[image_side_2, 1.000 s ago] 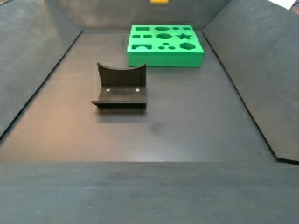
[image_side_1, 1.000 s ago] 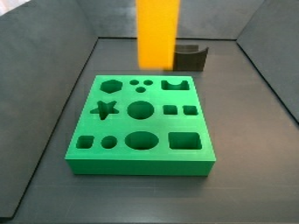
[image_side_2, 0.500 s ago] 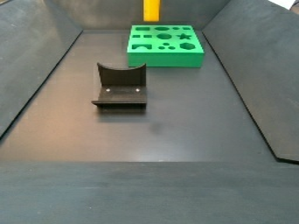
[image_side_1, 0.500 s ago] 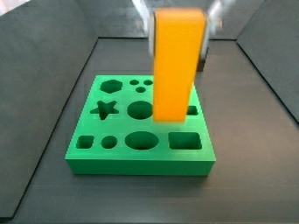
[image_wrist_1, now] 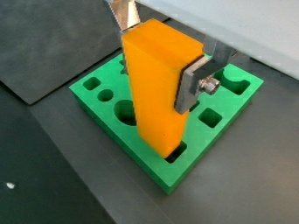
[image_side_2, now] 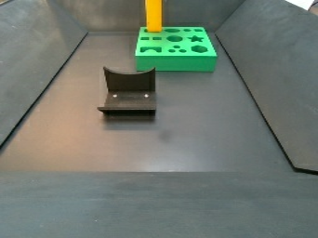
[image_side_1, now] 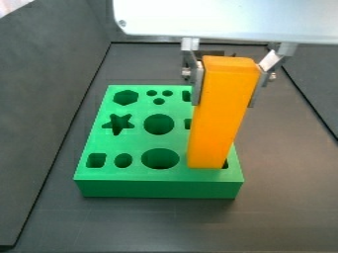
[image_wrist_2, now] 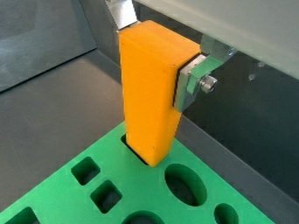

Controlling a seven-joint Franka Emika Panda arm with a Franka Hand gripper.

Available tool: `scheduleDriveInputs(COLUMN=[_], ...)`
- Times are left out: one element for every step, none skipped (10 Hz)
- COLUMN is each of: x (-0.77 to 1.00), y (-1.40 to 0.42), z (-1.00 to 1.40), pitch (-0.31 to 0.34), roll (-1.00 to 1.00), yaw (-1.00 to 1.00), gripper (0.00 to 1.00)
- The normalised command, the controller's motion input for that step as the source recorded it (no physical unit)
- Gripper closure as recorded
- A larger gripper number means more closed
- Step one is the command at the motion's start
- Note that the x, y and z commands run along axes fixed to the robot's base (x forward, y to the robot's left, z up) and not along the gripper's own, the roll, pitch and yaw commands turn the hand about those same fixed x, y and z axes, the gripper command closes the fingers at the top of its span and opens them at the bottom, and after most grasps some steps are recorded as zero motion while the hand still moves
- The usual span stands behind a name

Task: Insert the rectangle object.

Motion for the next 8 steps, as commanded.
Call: scheduleDriveInputs(x=[0.43, 0.00, -0.10, -0.25, -0.36, -0.38, -0.05, 0.00], y=[0.09, 0.21, 0.17, 0.10, 0.01, 0.00, 0.00, -0.17], z=[-0.57, -0.69, -0.57, -0.52, -0.62, -0.66, -0.42, -0.09], pitch=[0.000, -0.249, -0.310, -0.341, -0.329, -0.319, -0.224, 0.000], roll=[0.00, -0.10, -0.13, -0.13, -0.01, 0.05, -0.12, 0.09], yaw=[0.01, 0.00, 0.00, 0.00, 0.00, 0.00, 0.00, 0.00], gripper=[1.00, 1.00, 1.00, 1.00, 1.00, 1.00, 1.00, 1.00])
